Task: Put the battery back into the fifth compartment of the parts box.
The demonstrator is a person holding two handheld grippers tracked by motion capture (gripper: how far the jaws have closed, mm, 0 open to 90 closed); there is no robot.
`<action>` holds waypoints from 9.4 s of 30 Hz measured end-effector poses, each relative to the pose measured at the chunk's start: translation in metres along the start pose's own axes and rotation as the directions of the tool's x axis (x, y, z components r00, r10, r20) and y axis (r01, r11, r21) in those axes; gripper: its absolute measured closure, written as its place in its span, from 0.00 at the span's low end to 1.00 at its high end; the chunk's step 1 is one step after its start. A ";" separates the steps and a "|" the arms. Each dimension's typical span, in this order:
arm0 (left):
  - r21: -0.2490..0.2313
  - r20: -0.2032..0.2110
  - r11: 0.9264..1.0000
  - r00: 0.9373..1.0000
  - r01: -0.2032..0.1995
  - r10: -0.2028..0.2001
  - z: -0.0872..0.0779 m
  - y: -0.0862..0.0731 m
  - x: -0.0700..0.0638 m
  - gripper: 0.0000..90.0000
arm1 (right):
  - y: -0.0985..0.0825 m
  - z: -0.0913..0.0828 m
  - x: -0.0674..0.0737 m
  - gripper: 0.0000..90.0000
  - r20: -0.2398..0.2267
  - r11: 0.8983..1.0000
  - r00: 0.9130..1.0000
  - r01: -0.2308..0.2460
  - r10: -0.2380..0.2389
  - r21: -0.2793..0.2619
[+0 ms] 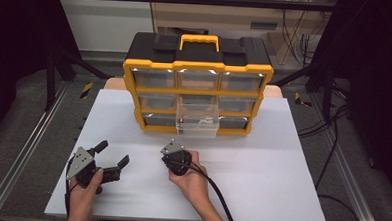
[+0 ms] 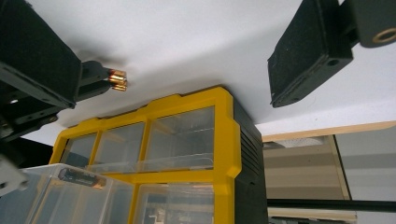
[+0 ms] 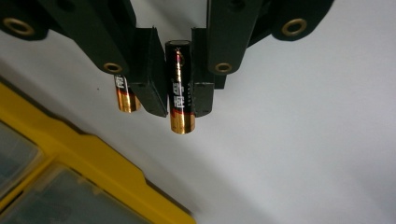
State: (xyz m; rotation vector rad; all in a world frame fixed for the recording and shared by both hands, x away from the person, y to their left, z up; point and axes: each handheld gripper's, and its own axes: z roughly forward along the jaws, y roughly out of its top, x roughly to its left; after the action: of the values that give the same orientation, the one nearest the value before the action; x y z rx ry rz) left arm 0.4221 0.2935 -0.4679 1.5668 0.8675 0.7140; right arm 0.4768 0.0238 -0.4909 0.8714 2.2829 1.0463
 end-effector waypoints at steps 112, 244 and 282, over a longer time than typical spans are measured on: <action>0.014 -0.031 0.999 0.999 -0.034 0.035 -0.004 0.000 0.002 0.03 | 0.086 -0.152 -0.125 0.61 0.015 0.958 0.987 -0.150 0.158 -0.244; 0.003 -0.021 1.000 0.999 -0.027 0.027 -0.008 0.002 0.004 0.03 | -0.010 -0.031 -0.012 0.86 0.004 0.998 0.999 -0.053 0.053 -0.038; 0.008 -0.045 0.999 0.998 -0.036 0.037 -0.010 0.002 0.004 0.02 | 0.046 -0.176 -0.049 0.86 0.034 0.967 0.999 0.021 -0.013 -0.254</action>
State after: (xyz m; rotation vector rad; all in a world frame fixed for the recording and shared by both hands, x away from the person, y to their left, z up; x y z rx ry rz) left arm 0.4160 0.3026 -0.4647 1.5812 0.8776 0.7762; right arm 0.4133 -0.0726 -0.3424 0.7552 2.0672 1.2737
